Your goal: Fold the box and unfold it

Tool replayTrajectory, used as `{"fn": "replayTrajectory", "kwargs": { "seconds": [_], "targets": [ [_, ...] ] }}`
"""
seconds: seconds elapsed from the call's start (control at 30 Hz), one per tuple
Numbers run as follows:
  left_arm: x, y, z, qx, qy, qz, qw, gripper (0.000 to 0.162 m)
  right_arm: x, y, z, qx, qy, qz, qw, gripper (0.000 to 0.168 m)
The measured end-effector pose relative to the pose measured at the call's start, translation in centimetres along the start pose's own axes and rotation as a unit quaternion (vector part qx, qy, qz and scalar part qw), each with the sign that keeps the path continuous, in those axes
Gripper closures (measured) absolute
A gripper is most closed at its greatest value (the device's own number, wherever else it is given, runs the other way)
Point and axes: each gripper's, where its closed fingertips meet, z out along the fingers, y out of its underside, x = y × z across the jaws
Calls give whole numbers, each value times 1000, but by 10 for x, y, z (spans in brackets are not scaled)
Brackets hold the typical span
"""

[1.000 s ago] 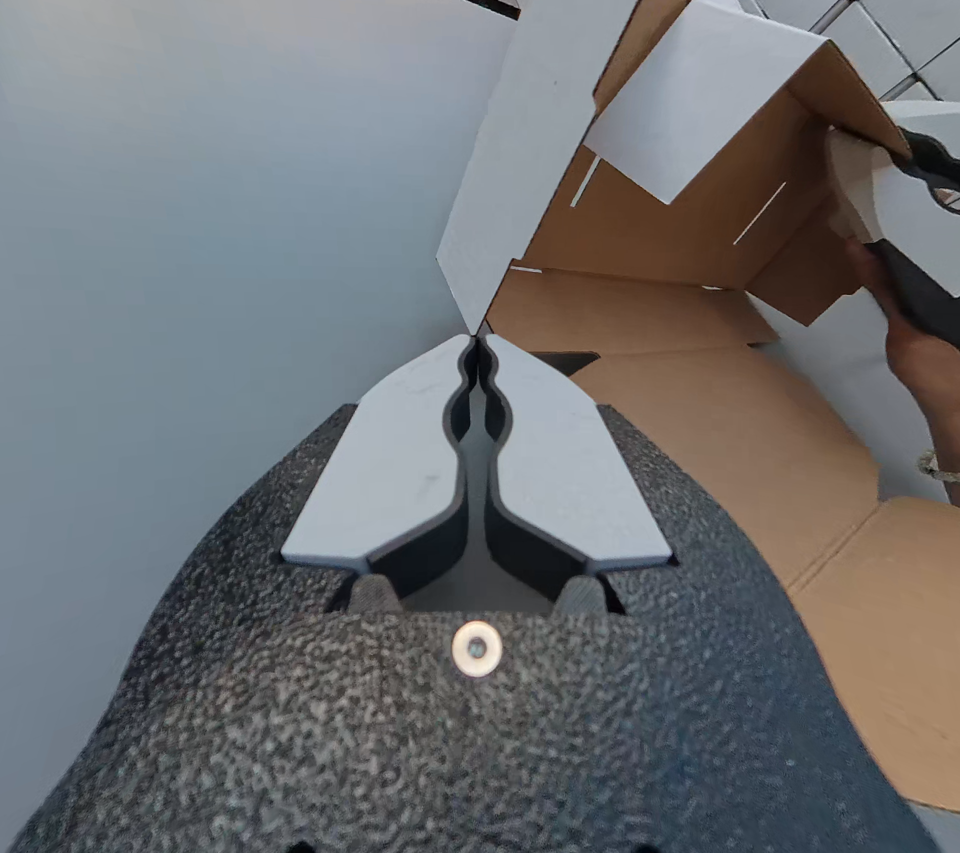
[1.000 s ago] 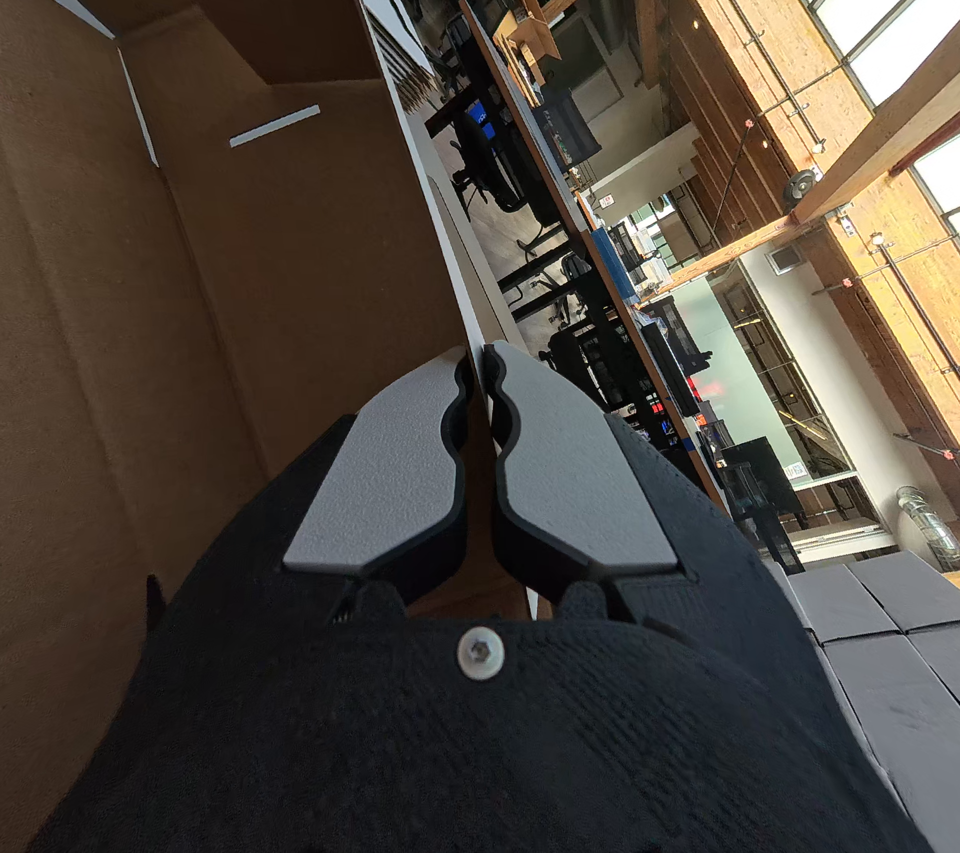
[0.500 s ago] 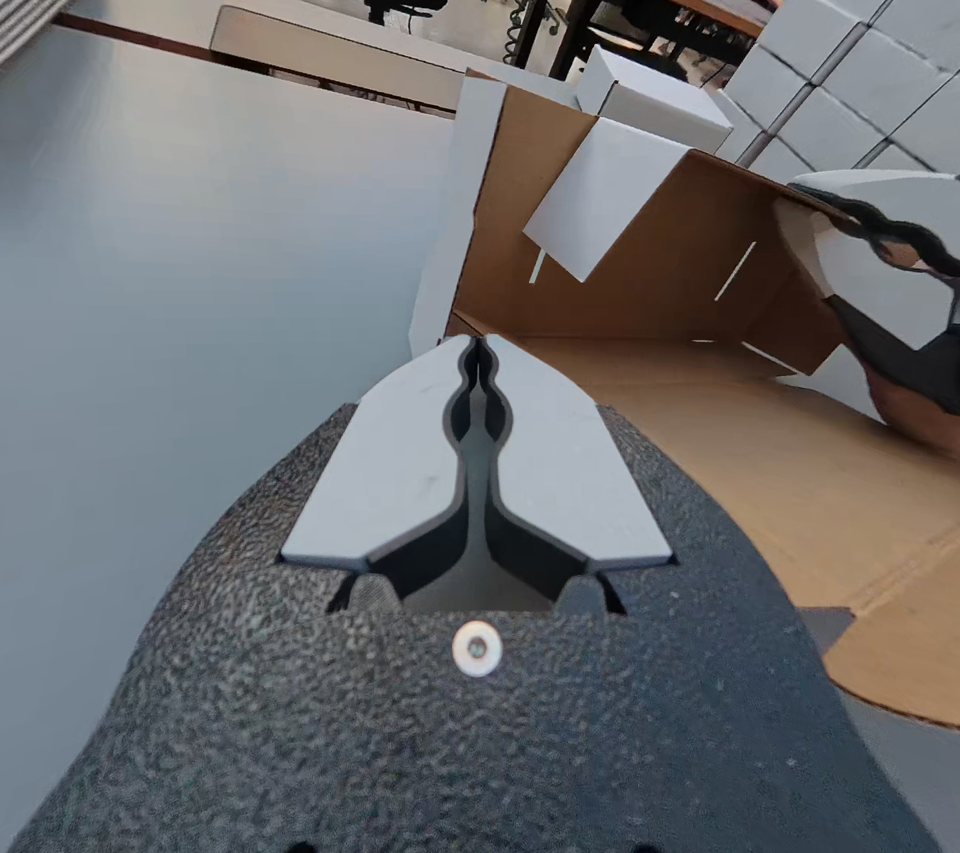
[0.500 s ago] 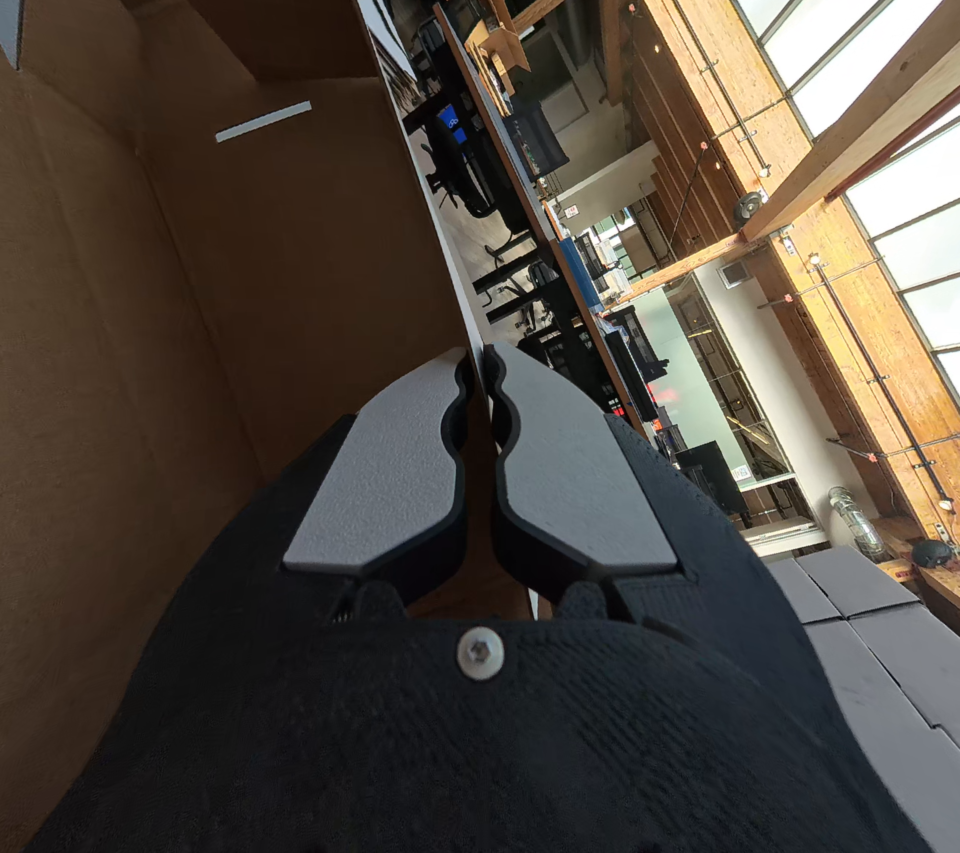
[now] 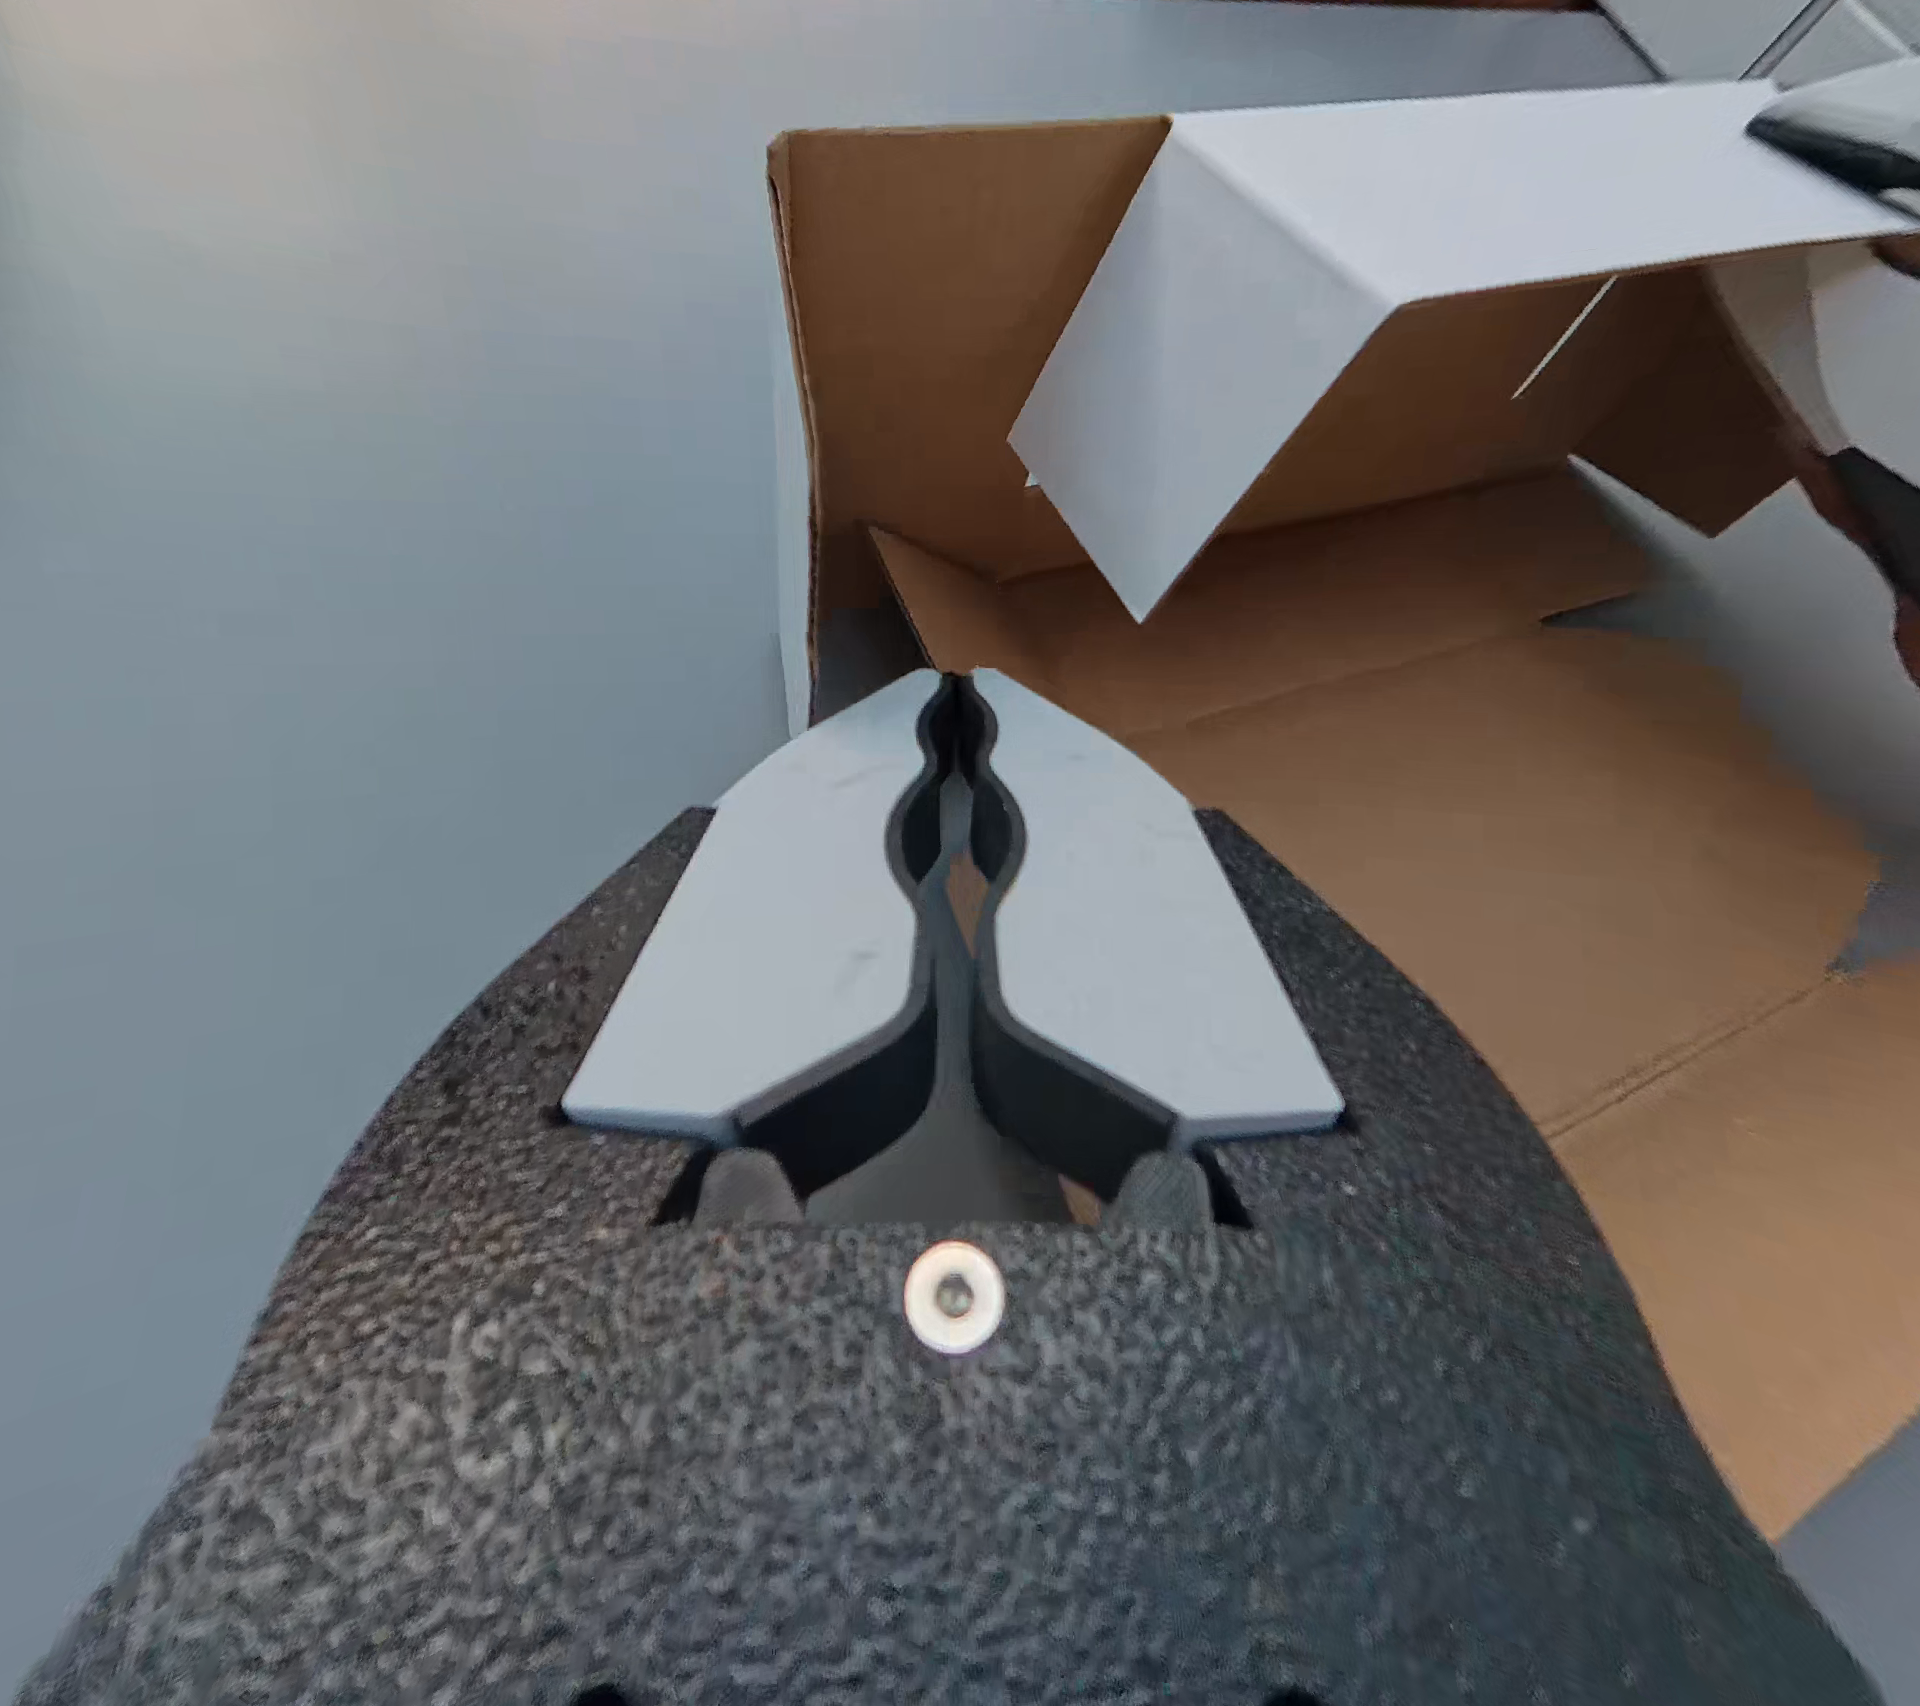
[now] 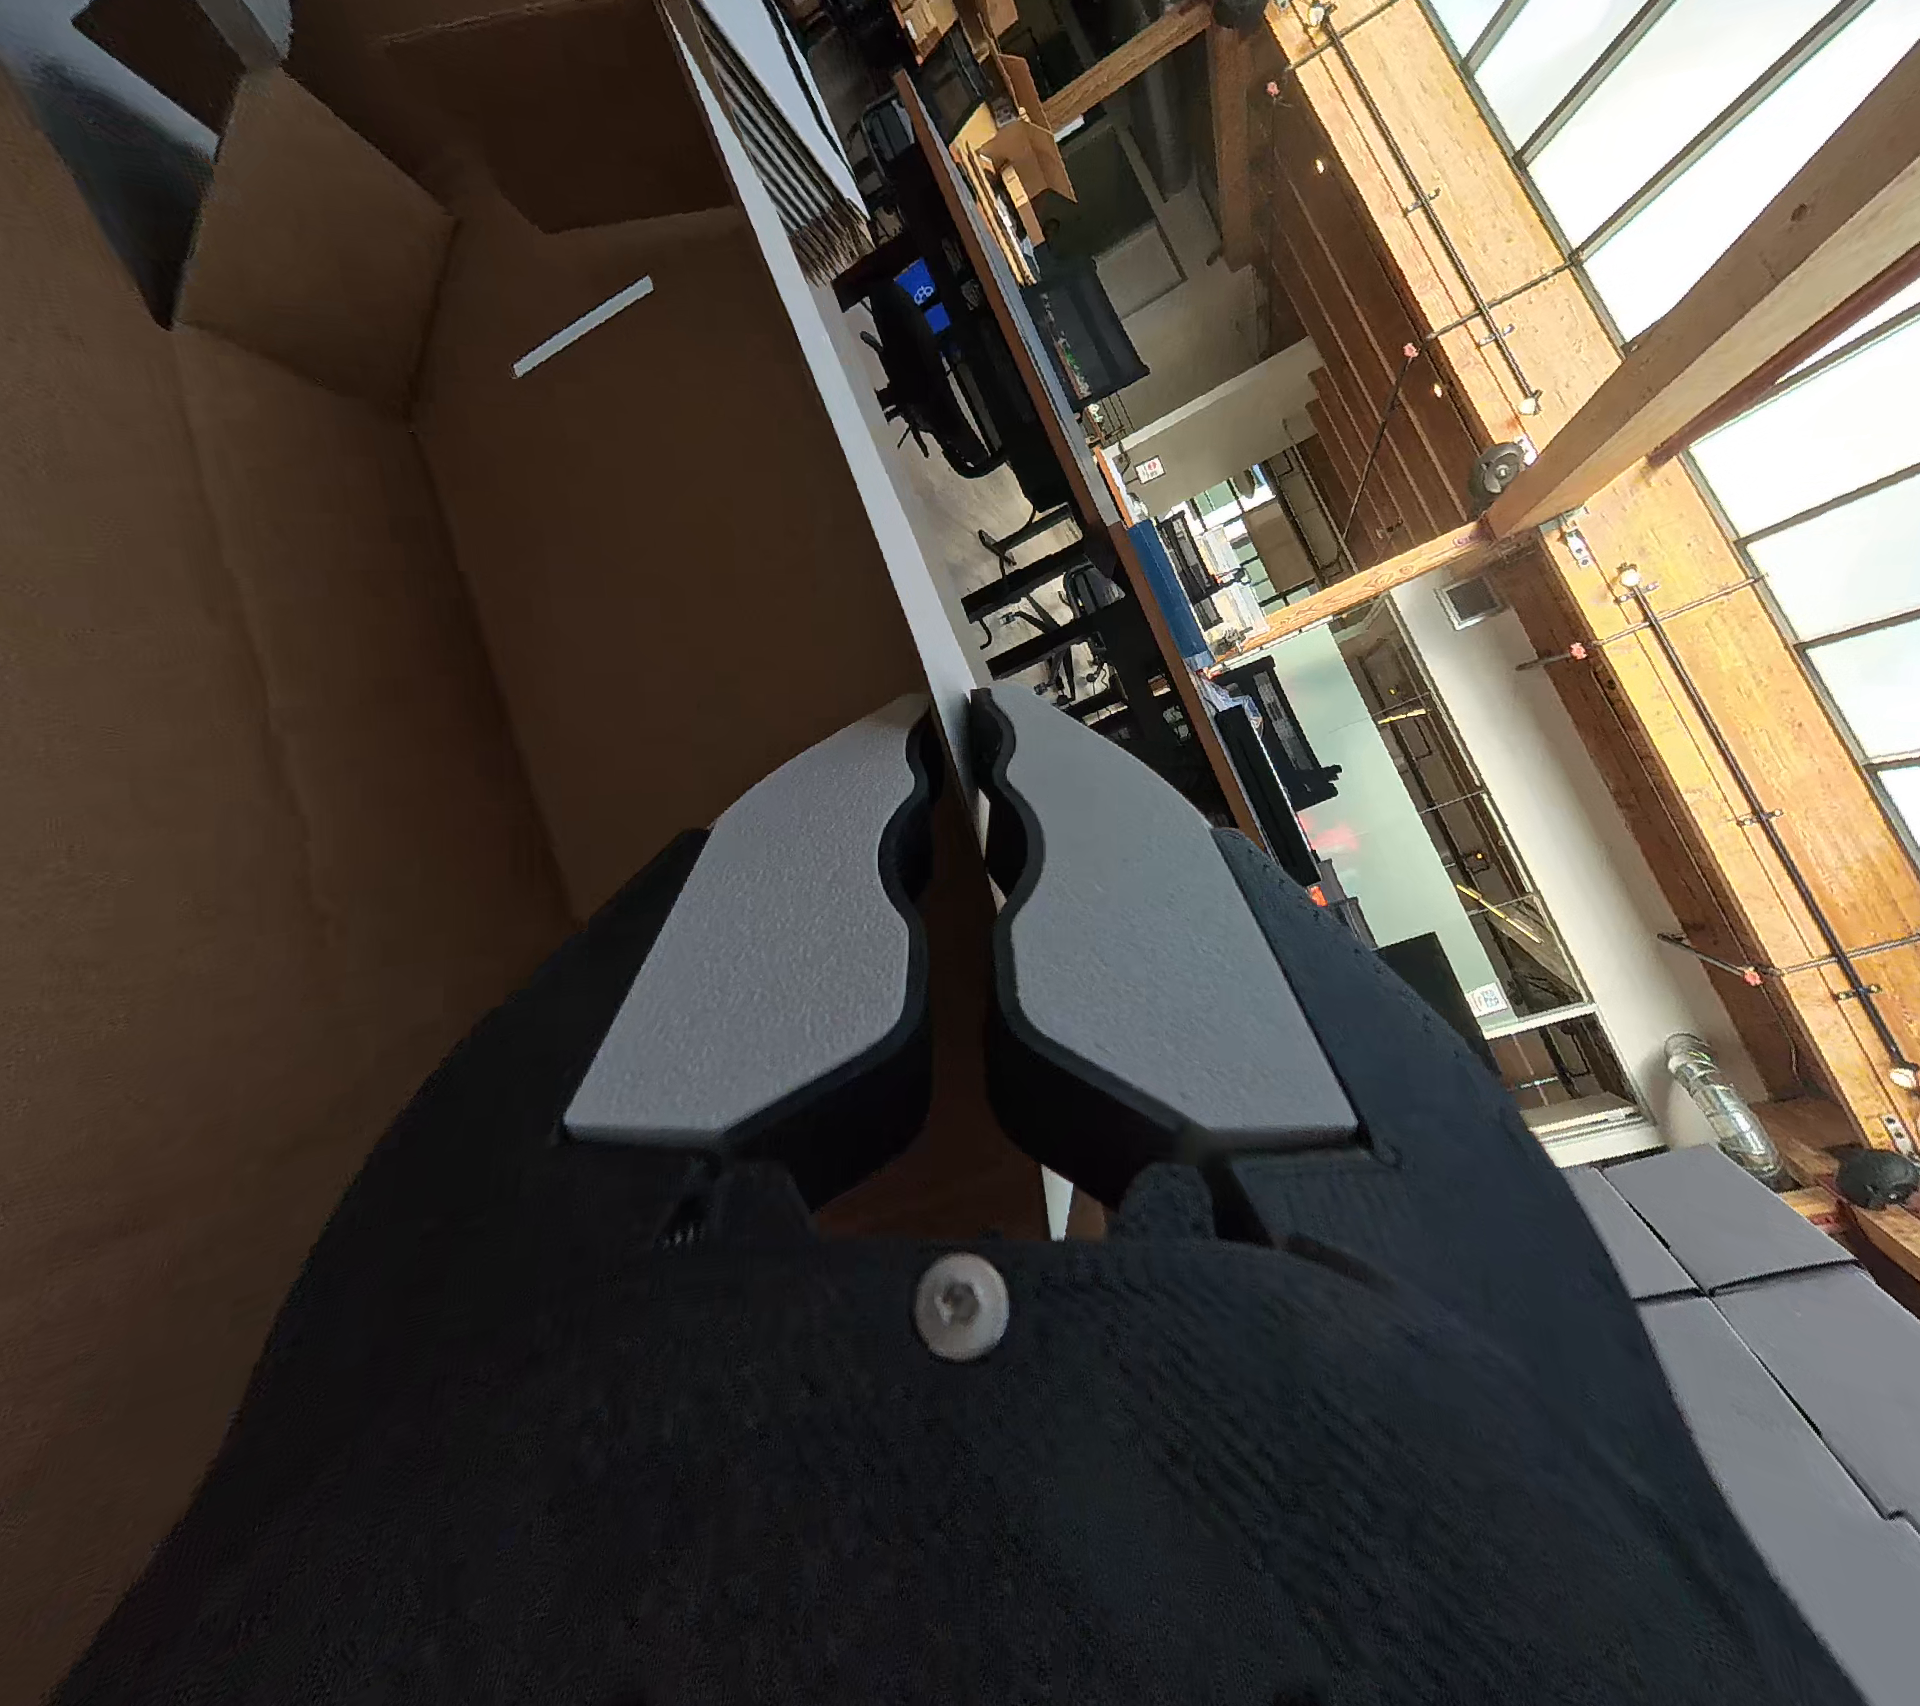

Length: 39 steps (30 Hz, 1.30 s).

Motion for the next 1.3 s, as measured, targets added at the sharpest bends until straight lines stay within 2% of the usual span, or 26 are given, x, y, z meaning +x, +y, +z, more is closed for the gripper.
{"fn": "replayTrajectory", "kwargs": {
  "seconds": [0.03,0.1,0.2,0.4,0.47,0.63,0.73,0.83,0.9,1.03,1.1,1.23,1.3],
  "targets": [
    [4,-5,0,21,14,-17,1000,162,0,-1,0,4,-2,10,1000,163],
    [8,-7,2,36,28,-19,999,162,1,0,0,9,-7,39,999,162],
    [6,-4,9,19,1,42,999,162,3,2,1,8,-10,63,998,162],
    [40,-17,23,39,31,202,978,162,6,4,5,2,-21,70,997,162],
    [51,-14,30,27,50,228,972,162,6,4,5,1,-24,70,997,162],
    [66,3,53,-31,68,255,964,162,7,5,6,-5,-32,74,997,162],
    [68,16,62,-85,50,273,957,162,7,5,6,-4,-37,78,996,162],
    [66,21,66,-137,37,253,957,162,8,6,7,-4,-40,82,996,162],
    [66,21,66,-141,30,266,953,162,8,6,7,-5,-38,80,996,162],
    [68,19,63,-123,30,279,952,162,8,7,8,-7,-38,76,996,162],
    [70,7,54,-76,30,297,951,162,8,7,8,-8,-37,70,997,162],
    [94,-29,0,57,129,287,948,162,7,8,8,-7,-33,56,998,162],
    [84,-59,-29,120,132,246,953,162,7,8,8,-6,-27,48,998,162]
  ]
}}
